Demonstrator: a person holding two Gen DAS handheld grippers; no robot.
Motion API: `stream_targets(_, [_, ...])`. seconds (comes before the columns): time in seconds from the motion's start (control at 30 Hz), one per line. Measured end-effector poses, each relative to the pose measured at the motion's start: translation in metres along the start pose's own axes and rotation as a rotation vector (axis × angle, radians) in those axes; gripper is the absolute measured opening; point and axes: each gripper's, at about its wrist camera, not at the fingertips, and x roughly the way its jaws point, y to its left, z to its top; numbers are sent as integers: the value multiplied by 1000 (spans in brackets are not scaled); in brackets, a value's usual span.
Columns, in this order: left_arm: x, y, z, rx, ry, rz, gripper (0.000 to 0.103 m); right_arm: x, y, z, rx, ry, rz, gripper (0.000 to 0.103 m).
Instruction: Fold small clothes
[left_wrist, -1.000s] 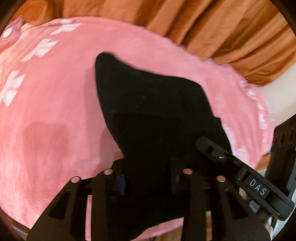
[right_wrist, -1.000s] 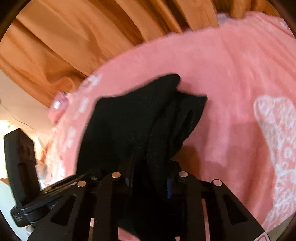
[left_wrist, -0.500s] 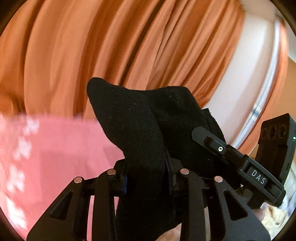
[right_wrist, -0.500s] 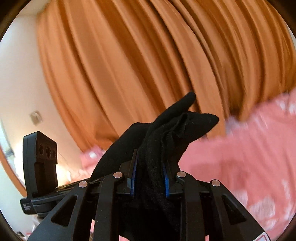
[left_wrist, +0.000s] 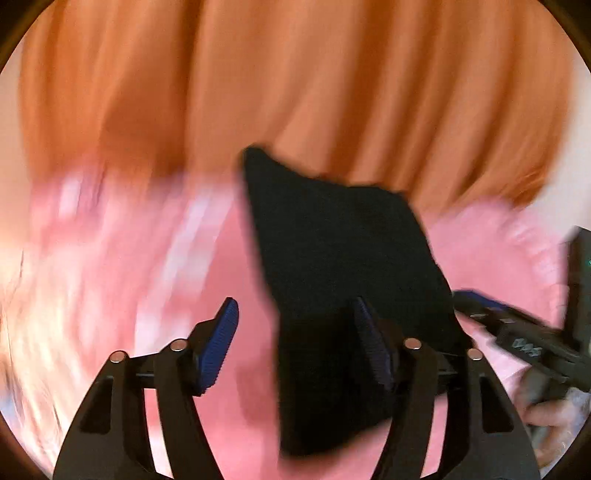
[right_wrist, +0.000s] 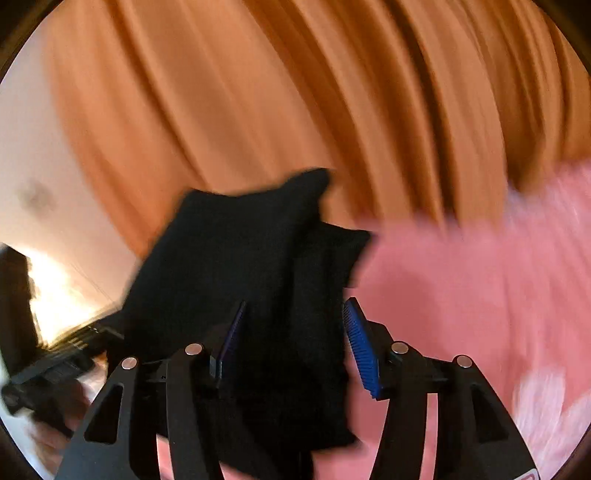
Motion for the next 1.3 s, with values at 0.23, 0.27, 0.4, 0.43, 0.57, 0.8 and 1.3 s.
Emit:
stream_targets(0.23, [18,38,-76,-221,80,-76,47,22,-23,-62,36,103,14,17])
stream_targets(0.27, [18,35,-71,-212,67,-81,51,20,-16,-54,18,83,20,17])
stream_targets(0.4, [32,16,-53,-151,60,-25,55,17,8,-31,-34,34,36,17])
stream_targets(0.43, [38,13,-55,-128,78,14,55,23,13,-27,-58,48,28,17])
stream_targets(0.57, [64,20,-73,-113,162,92,56,59,17,-45,-133,143,-74,13])
stream_targets(0.8, [60,21,-79,-94,140,102,56,53,16,-44,-144,113,-123,13])
stream_targets(1.3, [21,-1,-93,2,111,208,56,-11,-6,-72,-44,-9,-90,41])
